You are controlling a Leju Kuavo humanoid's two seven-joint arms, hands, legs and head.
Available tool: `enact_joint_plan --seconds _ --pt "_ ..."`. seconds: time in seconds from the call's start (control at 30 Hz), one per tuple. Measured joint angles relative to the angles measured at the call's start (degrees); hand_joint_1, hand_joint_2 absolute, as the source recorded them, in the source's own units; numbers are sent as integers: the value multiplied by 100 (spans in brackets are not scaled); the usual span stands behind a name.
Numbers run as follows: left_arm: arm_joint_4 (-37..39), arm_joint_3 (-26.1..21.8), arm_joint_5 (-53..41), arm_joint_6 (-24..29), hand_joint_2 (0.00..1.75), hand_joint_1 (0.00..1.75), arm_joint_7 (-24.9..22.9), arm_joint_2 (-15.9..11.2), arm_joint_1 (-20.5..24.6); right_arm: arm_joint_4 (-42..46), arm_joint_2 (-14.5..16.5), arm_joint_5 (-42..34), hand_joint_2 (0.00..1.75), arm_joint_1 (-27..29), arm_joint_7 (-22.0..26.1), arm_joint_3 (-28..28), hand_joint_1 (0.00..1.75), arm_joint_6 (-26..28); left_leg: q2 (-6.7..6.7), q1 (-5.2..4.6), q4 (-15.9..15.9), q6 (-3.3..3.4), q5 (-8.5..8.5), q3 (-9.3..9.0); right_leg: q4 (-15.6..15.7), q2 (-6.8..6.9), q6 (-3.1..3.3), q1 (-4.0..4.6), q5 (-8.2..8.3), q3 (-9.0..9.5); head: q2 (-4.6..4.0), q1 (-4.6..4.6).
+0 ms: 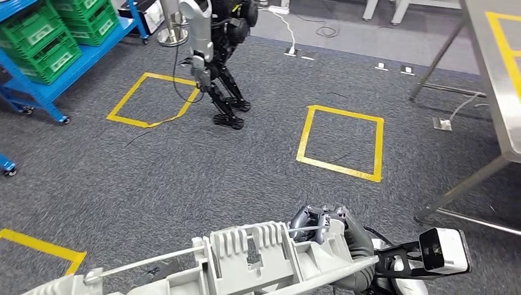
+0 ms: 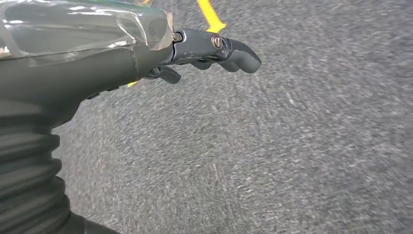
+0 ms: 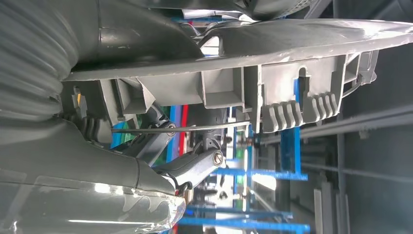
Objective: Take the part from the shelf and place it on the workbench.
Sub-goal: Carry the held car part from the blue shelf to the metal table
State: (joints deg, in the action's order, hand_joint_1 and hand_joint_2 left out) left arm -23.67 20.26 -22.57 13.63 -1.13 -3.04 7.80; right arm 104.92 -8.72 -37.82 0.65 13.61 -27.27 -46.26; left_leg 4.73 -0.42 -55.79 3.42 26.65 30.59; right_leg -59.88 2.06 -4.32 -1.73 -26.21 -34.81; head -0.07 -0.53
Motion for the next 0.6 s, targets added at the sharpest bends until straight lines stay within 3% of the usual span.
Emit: enact_joint_plan --seconds 0.07,0.13,0.17,0.23,0.3,0.33,0.37,0.4,0.43,0.5,0.57,0.6 --pt "-11 0 -21 3 175 0 -15 -5 9 4 3 12 175 1 10 3 175 -5 85 -17 -74 -74 41 22 321 80 84 29 72 186 0 -6" --pt "-32 0 -42 3 175 0 -30 -3 16 8 4 20 175 9 26 5 175 -8 160 -5 -103 -127 47 28 302 -23 180 46 106 159 0 -9" --pt "-45 1 -53 3 175 0 -35 1 21 10 5 22 175 14 33 6 175 -7 126 17 -144 -159 77 43 309 -73 213 36 123 147 0 -11" --pt "-62 1 -73 3 175 0 -40 1 24 15 13 27 175 11 40 7 175 -6 -129 65 -494 -223 332 191 324 -175 287 4 165 125 0 -16" --pt "-62 1 -82 3 175 0 -49 -4 10 16 27 29 175 10 43 8 175 -6 -394 97 -1246 -259 767 517 323 -282 337 11 197 89 0 -20" --pt "-61 0 -83 3 175 0 -55 -7 2 16 32 30 175 11 44 8 175 -7 -436 100 -1611 -262 920 678 321 -345 348 23 210 71 0 -20" --pt "-61 0 -84 3 175 0 -61 -5 -4 16 35 31 175 14 44 8 175 -7 -450 100 -1817 -256 966 768 319 -414 354 36 225 57 0 -20" --pt "-61 0 -84 3 175 0 -66 -3 -6 16 36 32 175 16 44 8 175 -7 -462 100 -1800 -239 893 750 319 -486 353 46 238 49 0 -19" --pt "-61 0 -84 3 175 0 -69 -1 -6 16 38 34 175 15 44 8 175 -7 -493 100 -1543 -214 718 616 318 -560 345 52 252 47 0 -19" --pt "-61 0 -91 3 175 0 -70 -4 -6 16 49 37 175 11 46 8 175 -7 -749 102 -720 -149 329 199 317 -697 309 55 282 39 0 -15" --pt "-61 -2 -107 4 175 0 -71 -11 -9 16 61 38 175 1 51 8 175 -7 -992 88 -235 -108 182 -23 312 -815 247 45 324 -3 0 -18" --pt "-62 -3 -119 5 175 0 -72 -14 -10 17 62 38 175 -1 55 8 175 -7 -1017 72 -188 -93 189 -35 319 -877 204 33 353 -31 0 -24"
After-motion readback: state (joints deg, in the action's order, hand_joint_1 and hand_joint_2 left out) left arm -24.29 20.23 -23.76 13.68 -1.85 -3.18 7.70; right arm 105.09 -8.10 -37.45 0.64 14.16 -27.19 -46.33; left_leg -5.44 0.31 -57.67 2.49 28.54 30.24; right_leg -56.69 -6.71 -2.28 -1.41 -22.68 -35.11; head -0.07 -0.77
